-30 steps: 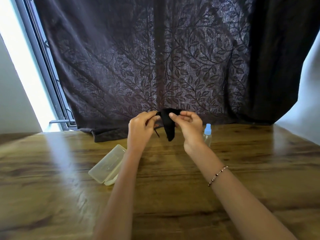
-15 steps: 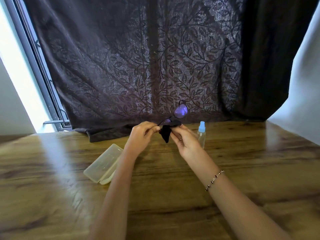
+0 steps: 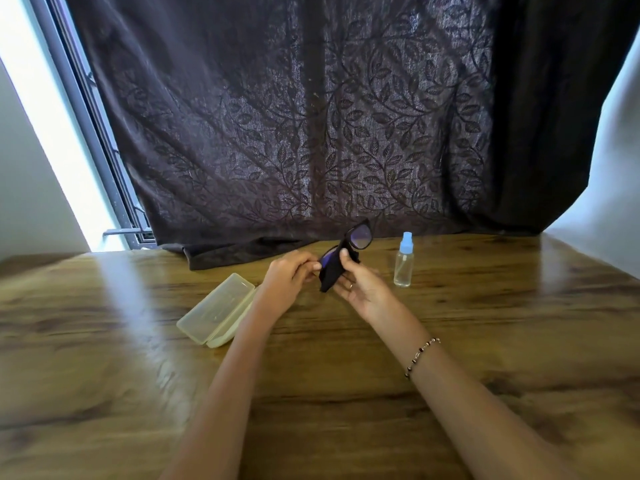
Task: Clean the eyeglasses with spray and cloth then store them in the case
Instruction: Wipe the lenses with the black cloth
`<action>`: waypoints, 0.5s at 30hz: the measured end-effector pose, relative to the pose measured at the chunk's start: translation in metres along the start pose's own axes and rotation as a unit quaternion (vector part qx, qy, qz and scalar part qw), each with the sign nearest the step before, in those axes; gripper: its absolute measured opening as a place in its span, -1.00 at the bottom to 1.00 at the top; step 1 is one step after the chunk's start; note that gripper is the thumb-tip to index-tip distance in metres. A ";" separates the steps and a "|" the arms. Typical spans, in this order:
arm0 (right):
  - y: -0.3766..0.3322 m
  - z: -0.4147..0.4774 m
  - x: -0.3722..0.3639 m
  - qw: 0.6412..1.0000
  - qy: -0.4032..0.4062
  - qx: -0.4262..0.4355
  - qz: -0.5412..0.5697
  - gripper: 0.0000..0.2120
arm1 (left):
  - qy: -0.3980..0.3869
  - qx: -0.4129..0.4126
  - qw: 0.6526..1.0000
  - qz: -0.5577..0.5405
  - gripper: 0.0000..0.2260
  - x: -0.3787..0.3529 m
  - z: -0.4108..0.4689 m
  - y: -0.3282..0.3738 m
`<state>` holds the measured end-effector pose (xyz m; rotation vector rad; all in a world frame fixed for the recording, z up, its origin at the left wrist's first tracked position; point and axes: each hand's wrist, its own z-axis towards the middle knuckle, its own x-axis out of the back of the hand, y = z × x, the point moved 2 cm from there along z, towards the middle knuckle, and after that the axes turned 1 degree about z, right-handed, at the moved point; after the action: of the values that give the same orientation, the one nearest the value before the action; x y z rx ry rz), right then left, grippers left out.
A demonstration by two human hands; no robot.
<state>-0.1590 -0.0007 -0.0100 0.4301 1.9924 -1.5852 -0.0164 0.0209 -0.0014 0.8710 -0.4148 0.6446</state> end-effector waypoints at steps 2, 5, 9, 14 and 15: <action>0.001 0.002 0.001 1.000 -0.012 -0.002 -0.001 -0.97 | 0.010 0.013 1.000 -0.019 -0.91 -0.001 0.000 -0.002; 0.002 0.003 0.001 0.999 -0.037 0.005 -0.011 -0.89 | 0.013 -0.009 1.000 -0.004 -0.89 -0.002 0.000 -0.002; 0.003 0.002 0.003 0.999 0.000 0.004 -0.036 -0.81 | 0.014 -0.008 1.000 -0.007 -0.85 -0.003 0.002 -0.001; -0.001 0.001 -0.001 0.999 -0.048 -0.014 -0.011 -0.87 | 0.012 -0.002 1.000 -0.015 -0.82 0.001 0.003 0.003; -0.001 0.000 -0.003 0.998 -0.065 -0.011 -0.008 -0.90 | 0.013 0.002 1.000 -0.026 -0.82 0.003 0.002 0.002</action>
<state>-0.1569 -0.0010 -0.0076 0.2960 1.9182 -1.5581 -0.0161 0.0212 0.0032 0.8733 -0.3671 0.6077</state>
